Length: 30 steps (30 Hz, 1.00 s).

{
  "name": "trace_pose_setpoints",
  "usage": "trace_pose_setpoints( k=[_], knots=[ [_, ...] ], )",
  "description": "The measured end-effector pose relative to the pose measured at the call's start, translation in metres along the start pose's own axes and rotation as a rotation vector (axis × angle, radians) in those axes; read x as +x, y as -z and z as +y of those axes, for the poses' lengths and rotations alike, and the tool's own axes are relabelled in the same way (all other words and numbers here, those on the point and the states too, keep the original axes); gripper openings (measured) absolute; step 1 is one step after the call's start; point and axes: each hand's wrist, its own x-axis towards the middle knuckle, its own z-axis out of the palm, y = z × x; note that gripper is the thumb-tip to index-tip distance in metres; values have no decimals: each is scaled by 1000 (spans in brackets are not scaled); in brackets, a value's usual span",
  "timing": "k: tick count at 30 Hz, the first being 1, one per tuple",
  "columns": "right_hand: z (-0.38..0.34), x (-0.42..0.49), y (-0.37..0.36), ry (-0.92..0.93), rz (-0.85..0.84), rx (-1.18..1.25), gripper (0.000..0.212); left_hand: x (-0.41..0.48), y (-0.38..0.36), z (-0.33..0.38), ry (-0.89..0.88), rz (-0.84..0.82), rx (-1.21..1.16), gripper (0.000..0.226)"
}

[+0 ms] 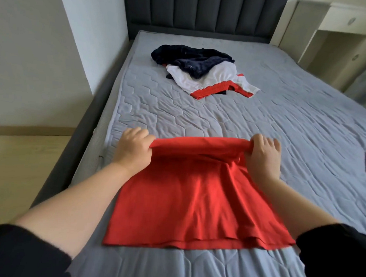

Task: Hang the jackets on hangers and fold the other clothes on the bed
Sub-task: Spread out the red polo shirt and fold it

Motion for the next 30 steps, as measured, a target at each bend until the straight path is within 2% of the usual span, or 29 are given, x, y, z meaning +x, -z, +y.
trace_pose_setpoints(
  k=[4, 7, 10, 14, 17, 19, 22, 24, 27, 30],
  knots=[
    [11, -54, -6, -13, -98, -2, 33, -32, -2, 10, -163, -143, 28, 24],
    [16, -84, -18, 25, -229, -71, 42, -55, -10, 18, -119, -293, 63, 43],
    [17, -101, -28, 86, -302, -173, 40, -78, -24, 31, -30, -342, 75, 49],
    [13, -102, -32, 70, -281, -272, 30, -89, -36, 39, 118, -209, -21, 48],
    [13, -97, -23, 41, -184, -269, 24, -89, -32, 42, 192, -58, -120, 47],
    [16, -94, -11, 38, -87, -246, 27, -87, -22, 47, 192, 19, -153, 45],
    [23, -97, 12, 50, 37, -218, 12, -95, -3, 48, 101, 99, -169, 43],
    [27, -108, 24, 52, 52, -251, 16, -109, 7, 45, 18, 99, -140, 44],
    [28, -134, 35, 82, -46, -309, 26, -140, 17, 53, -82, 10, -117, 46],
    [25, -156, 44, 139, -63, -313, 32, -163, 30, 64, -100, -67, -93, 45]
  ],
)
